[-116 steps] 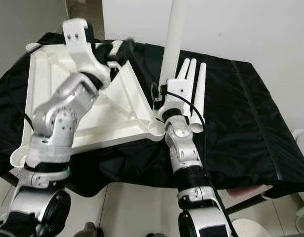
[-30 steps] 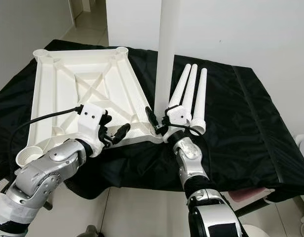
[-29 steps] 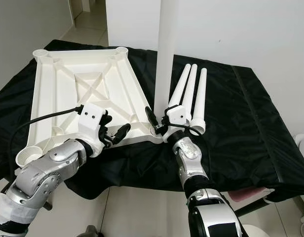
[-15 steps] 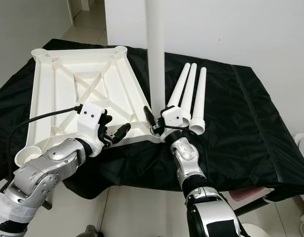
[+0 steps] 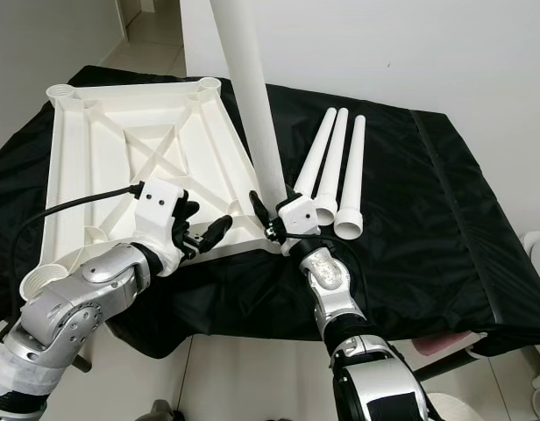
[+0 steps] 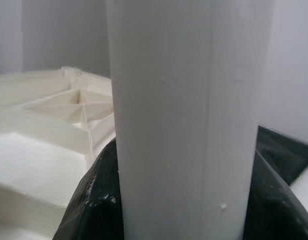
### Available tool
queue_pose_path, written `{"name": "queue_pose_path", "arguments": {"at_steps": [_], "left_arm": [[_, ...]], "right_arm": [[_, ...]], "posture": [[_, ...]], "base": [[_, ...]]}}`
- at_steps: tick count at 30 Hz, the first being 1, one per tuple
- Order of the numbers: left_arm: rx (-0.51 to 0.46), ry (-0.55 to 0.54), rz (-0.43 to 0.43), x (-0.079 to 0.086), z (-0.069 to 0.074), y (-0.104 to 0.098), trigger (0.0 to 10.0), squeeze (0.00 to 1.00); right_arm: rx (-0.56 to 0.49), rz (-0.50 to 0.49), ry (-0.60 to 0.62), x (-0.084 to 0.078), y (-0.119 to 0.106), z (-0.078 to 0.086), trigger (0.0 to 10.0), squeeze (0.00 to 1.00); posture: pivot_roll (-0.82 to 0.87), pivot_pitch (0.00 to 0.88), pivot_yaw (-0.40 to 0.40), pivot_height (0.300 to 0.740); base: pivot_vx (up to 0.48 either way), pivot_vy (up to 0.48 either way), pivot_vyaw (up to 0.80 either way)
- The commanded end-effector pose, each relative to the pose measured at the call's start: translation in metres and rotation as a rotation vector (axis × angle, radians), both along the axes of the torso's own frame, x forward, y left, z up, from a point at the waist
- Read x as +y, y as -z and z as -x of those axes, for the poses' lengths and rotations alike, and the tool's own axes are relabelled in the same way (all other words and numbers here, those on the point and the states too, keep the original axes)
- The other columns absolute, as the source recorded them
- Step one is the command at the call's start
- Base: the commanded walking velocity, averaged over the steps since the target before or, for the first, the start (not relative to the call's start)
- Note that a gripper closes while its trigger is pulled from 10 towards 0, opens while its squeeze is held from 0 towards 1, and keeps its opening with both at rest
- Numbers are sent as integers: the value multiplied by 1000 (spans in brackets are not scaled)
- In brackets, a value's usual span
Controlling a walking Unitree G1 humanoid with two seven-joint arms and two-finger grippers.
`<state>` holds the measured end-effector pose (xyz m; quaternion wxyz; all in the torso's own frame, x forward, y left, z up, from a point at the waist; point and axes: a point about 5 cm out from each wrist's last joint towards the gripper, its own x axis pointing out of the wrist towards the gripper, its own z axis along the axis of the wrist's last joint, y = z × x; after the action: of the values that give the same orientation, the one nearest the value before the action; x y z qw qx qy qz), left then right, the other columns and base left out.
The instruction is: Building children table
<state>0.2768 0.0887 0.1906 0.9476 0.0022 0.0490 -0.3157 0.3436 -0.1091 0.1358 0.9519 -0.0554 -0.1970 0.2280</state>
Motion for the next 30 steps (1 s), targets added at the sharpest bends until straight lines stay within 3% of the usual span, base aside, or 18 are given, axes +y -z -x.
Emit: {"name": "queue_pose_path", "arguments": {"at_steps": [1,5,19,22,30], "left_arm": [[-3,173,4,-7,6,-4,10000,0],[-2,173,3,-7,5,-4,10000,0],[-2,167,4,-6,5,-5,10000,0],[-5,163,7,-6,5,-5,10000,0],[-7,158,11,-6,5,-6,10000,0]], "right_arm": [[263,-68,33,-10,39,4,10000,0],[328,-134,33,-10,41,1,10000,0],[401,-119,12,-6,47,0,10000,0],[264,-142,-26,-6,44,12,10000,0],[274,-201,-12,-6,51,20,10000,0]], "posture": [[160,117,-42,740],[155,118,-41,740],[157,116,-45,740],[160,117,-55,740],[161,115,-56,740]], "base": [[0,0,0],[0,0,0],[0,0,0],[0,0,0],[0,0,0]]}}
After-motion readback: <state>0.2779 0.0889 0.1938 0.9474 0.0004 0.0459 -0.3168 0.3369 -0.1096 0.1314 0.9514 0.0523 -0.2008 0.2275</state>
